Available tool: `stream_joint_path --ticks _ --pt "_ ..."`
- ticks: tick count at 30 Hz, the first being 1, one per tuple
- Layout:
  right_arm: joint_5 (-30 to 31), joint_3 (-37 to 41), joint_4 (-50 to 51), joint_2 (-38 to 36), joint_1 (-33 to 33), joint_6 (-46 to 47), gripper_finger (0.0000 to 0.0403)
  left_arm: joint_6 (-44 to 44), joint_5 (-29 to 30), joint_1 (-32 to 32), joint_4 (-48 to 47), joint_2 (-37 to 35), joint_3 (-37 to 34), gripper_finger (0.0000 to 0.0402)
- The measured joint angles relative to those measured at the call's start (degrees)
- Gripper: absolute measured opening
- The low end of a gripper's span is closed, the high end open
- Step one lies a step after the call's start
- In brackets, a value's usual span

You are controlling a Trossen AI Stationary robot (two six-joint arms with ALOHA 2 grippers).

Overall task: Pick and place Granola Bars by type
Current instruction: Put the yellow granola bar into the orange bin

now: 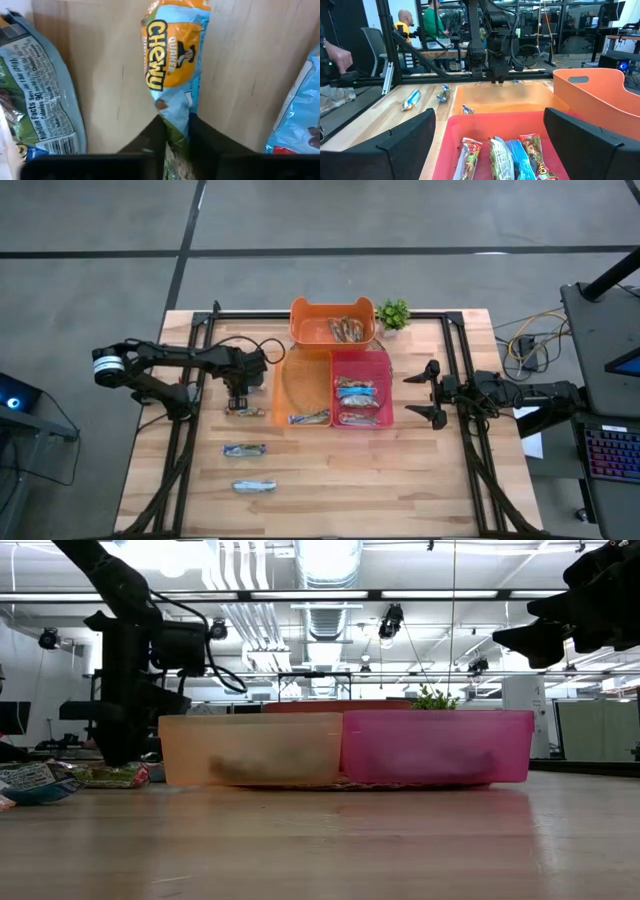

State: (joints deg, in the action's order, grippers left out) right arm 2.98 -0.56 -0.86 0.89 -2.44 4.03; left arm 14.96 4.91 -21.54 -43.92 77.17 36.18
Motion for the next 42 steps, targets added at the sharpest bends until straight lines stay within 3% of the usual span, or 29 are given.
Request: stream_joint_path --ticks 3,9,16,32,42 --pt "0.0 0.0 0.0 0.0 0.0 -0.1 0.0359 -0.4 0.1 0.0 0.3 0.4 0.1 0.0015" --pt "0.0 0.0 0.0 0.0 0.0 0.0 0.0359 -3.0 2.6 -0.1 -1.0 -0.1 2.4 0.0011" --pt "0.0 0.0 0.0 0.0 0.0 -0.1 0.0359 -8.8 2.5 0.0 -7.2 -0.4 10.4 0.0004" --pt "0.0 0.0 0.0 0.0 0.0 0.0 0.0359 -29.7 2.5 0.0 -24.2 -0.5 26.1 0.0001" --pt "0.0 0.0 0.0 0.0 0.0 -0.1 0.0359 -47.1 0.9 0.0 -26.2 -0.1 33.3 0.0000"
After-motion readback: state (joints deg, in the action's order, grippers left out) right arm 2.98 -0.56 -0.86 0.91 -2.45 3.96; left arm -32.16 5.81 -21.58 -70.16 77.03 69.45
